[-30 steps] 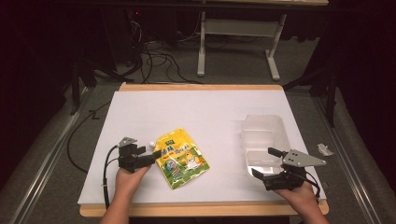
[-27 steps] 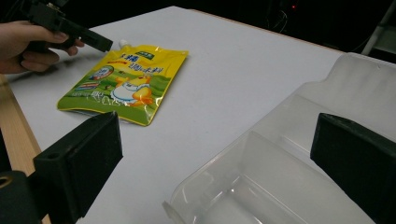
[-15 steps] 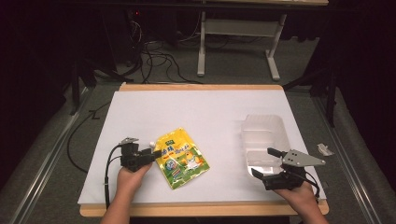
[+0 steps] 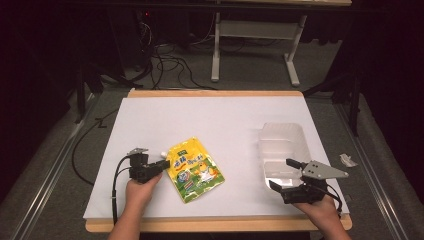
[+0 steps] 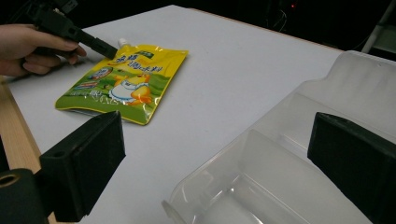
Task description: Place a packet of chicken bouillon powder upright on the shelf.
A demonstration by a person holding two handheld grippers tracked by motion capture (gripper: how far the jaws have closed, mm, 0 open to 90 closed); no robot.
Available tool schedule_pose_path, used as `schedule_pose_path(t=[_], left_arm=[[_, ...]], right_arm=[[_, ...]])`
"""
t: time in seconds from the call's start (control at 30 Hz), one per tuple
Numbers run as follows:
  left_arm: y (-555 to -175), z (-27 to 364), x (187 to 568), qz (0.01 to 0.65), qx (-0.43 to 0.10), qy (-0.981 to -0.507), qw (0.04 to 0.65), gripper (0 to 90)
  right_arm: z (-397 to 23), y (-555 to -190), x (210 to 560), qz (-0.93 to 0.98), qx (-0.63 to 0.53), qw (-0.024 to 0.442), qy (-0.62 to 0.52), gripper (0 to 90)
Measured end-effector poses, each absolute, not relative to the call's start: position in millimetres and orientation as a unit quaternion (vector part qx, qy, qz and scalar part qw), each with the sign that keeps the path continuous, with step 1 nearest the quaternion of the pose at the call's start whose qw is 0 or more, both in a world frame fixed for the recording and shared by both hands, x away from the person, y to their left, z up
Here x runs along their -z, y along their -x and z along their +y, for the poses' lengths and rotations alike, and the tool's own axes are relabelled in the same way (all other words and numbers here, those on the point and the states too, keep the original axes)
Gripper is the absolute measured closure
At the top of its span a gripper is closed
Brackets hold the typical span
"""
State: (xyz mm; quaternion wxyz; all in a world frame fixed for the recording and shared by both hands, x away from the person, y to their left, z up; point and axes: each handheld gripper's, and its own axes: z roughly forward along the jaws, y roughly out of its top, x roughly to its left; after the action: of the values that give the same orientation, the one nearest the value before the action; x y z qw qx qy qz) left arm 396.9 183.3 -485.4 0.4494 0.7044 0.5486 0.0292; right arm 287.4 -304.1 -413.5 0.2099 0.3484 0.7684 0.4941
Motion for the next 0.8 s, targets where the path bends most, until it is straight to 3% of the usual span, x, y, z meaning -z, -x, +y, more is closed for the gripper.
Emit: schedule_pose_path(t=[0.17, 0.53, 0.6, 0.7, 0.8], left_arm=[[-393.5, 181.0, 480.3, 0.537, -0.050, -0.710, 0.452, 88.4], [-391.6, 174.7, 476.9, 0.530, -0.058, -0.713, 0.455, 89.1], [-392.8, 175.8, 478.9, 0.536, -0.055, -0.710, 0.453, 85.6], [-395.0, 175.8, 481.4, 0.545, -0.045, -0.707, 0.449, 68.5], [-399.2, 176.4, 486.4, 0.551, 0.004, -0.693, 0.464, 54.1]], right_arm=[[-304.6, -287.5, 413.4, 0.768, -0.494, 0.211, -0.348, 4.2], [-304.5, -287.1, 413.4, 0.769, -0.493, 0.211, -0.349, 4.7], [-304.6, -287.1, 413.4, 0.769, -0.492, 0.211, -0.350, 4.8], [-304.5, -287.0, 413.4, 0.769, -0.492, 0.211, -0.350, 4.9], [-304.4, -286.9, 413.5, 0.770, -0.490, 0.211, -0.349, 5.0]])
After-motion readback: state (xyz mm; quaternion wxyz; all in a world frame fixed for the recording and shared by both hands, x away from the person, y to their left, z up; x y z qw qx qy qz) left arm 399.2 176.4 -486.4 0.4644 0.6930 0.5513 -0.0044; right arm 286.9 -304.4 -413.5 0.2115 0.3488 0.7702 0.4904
